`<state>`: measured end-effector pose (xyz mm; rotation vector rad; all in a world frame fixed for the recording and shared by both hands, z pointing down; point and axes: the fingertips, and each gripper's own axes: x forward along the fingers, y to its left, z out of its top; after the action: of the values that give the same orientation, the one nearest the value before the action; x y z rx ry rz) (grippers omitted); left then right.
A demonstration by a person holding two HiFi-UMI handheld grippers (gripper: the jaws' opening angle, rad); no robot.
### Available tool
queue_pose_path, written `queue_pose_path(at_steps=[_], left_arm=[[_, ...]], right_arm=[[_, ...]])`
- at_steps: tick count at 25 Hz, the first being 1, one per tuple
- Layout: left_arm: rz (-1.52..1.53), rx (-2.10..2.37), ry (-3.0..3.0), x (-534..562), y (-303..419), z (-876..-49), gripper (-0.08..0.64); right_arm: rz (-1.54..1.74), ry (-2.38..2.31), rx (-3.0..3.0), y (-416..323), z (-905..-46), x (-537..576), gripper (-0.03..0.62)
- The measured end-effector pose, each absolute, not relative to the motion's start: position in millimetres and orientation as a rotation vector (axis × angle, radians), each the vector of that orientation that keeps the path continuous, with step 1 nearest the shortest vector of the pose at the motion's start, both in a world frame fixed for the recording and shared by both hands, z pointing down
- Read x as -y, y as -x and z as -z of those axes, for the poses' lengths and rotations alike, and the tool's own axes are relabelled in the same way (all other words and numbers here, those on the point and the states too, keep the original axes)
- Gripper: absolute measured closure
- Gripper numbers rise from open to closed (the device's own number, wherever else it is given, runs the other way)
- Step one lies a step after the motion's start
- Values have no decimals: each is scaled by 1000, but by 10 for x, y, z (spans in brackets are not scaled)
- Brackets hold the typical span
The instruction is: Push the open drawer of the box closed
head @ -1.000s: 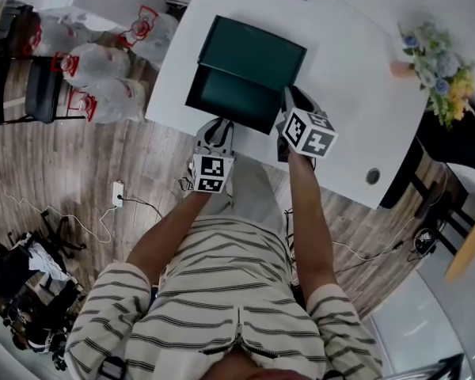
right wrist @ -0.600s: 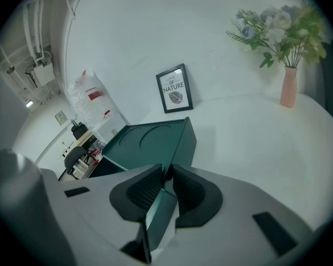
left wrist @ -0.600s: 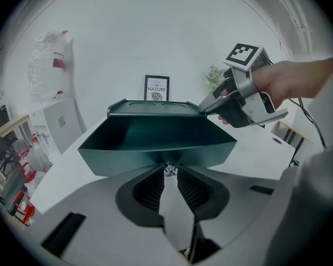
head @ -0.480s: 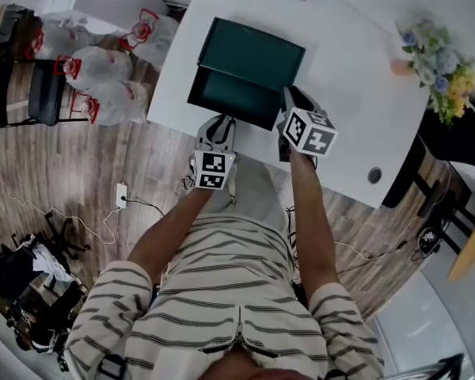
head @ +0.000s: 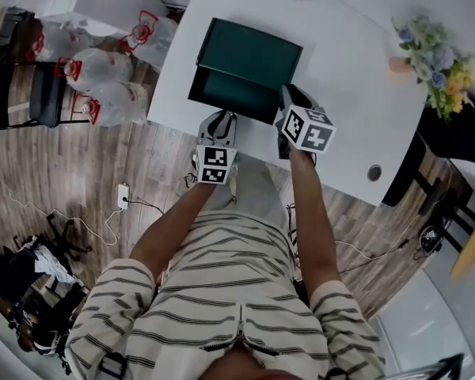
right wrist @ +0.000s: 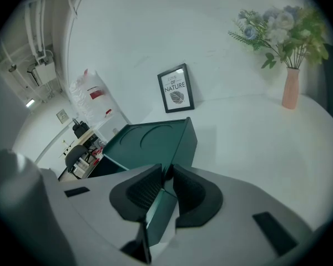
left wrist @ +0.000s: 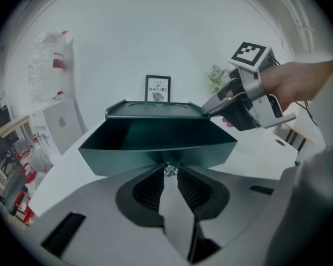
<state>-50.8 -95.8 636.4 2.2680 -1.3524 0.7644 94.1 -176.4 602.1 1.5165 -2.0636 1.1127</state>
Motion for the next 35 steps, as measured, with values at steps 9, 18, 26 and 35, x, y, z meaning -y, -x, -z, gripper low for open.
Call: queue_pose_path(at_steps=[9, 18, 26, 35], left_arm=[[-746, 1361, -2265, 1043, 489, -6339, 486], [-751, 1352, -2277, 1142, 450, -6333, 486], [-746, 1360, -2276, 1243, 477, -6325, 486], [-739, 1364, -2268, 1334, 442, -6342, 486]], right_arm=[[-1090, -1503, 2066, -936, -6017, 1761, 517], [-1093, -1498, 2068, -938, -6010, 1767, 515], [-1093, -1502, 2066, -918, -6007, 1768, 515], [-1094, -1497, 2062, -918, -6022, 1766, 515]])
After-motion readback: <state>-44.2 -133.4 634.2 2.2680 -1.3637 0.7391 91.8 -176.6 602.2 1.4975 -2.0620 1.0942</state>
